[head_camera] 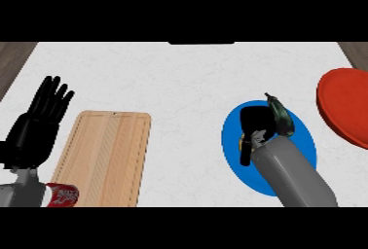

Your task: Pick the squash from the plate and place it in the bowl

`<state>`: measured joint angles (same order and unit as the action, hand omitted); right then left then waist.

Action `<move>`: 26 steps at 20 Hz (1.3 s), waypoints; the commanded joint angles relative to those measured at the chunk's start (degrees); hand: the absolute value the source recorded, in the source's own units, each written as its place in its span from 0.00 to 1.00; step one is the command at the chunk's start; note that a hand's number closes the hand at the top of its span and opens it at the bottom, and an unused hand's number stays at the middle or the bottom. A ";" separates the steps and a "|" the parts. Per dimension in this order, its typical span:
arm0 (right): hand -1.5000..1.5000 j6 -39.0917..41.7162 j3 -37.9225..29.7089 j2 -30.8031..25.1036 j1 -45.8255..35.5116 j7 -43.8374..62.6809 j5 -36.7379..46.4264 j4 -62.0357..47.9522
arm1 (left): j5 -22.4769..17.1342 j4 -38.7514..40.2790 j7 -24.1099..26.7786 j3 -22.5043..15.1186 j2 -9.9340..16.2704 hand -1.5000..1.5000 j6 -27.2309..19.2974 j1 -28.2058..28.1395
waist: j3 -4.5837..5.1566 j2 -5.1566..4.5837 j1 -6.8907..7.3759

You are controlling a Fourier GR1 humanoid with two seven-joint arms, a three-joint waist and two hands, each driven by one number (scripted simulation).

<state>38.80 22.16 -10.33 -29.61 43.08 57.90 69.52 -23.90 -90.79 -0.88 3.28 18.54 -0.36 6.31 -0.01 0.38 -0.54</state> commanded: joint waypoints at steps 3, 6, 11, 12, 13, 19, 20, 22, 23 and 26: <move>1.00 -2.52 5.07 -7.07 7.87 -26.49 -8.45 12.75 | 0.20 0.41 -0.07 1.09 -0.12 0.50 -1.43 -0.91 | -0.64 1.17 -3.89; 1.00 -4.78 4.48 -16.10 11.15 -38.37 -10.77 19.75 | 0.73 -0.07 0.85 1.40 -0.63 0.50 -2.30 -2.28 | -0.44 1.25 -4.69; 1.00 -14.65 -4.77 -30.25 19.84 -54.49 -14.60 29.25 | -0.09 -0.47 0.82 3.24 0.71 0.50 -1.80 -2.20 | -0.30 0.88 -6.09; 1.00 -15.87 -8.22 -33.19 22.62 -56.29 -15.90 30.69 | -0.22 -0.74 1.55 3.11 0.08 0.50 -1.54 -3.76 | -0.22 0.98 -6.13; 1.00 -18.63 -12.17 -34.53 24.81 -58.92 -17.64 29.64 | -0.47 -0.76 1.74 3.81 0.78 0.50 -0.94 -4.89 | -0.27 0.85 -5.87; 1.00 -22.21 -35.52 -42.19 31.58 -68.32 -28.89 28.61 | 0.57 -3.27 0.69 1.37 -1.05 0.50 -1.94 -5.28 | -0.11 0.68 -4.77; 1.00 -21.37 -39.26 -42.66 32.53 -68.71 -31.43 28.47 | -0.81 -3.73 -0.49 2.65 0.61 0.50 -0.73 -4.58 | -0.07 0.63 -4.27; 1.00 -22.26 -45.05 -43.08 35.83 -70.58 -32.77 27.65 | -1.34 -2.64 -1.33 3.00 1.38 0.50 0.20 -2.43 | -0.02 0.30 -3.31; 1.00 -20.84 -47.50 -43.80 33.42 -70.82 -34.32 23.62 | 1.49 -4.04 -1.77 -0.32 -0.95 0.50 -2.26 -2.03 | -0.04 0.01 -1.95; 1.00 -20.40 -52.97 -43.47 36.02 -74.11 -35.53 19.04 | 2.19 -2.36 -0.93 -0.89 -2.18 0.50 -1.94 -1.09 | -0.02 -0.18 -0.97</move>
<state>17.83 -22.22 -52.85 4.05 -27.68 25.89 92.92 -23.43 -92.50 -0.77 4.61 18.08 -0.91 3.99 -0.04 0.50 -2.97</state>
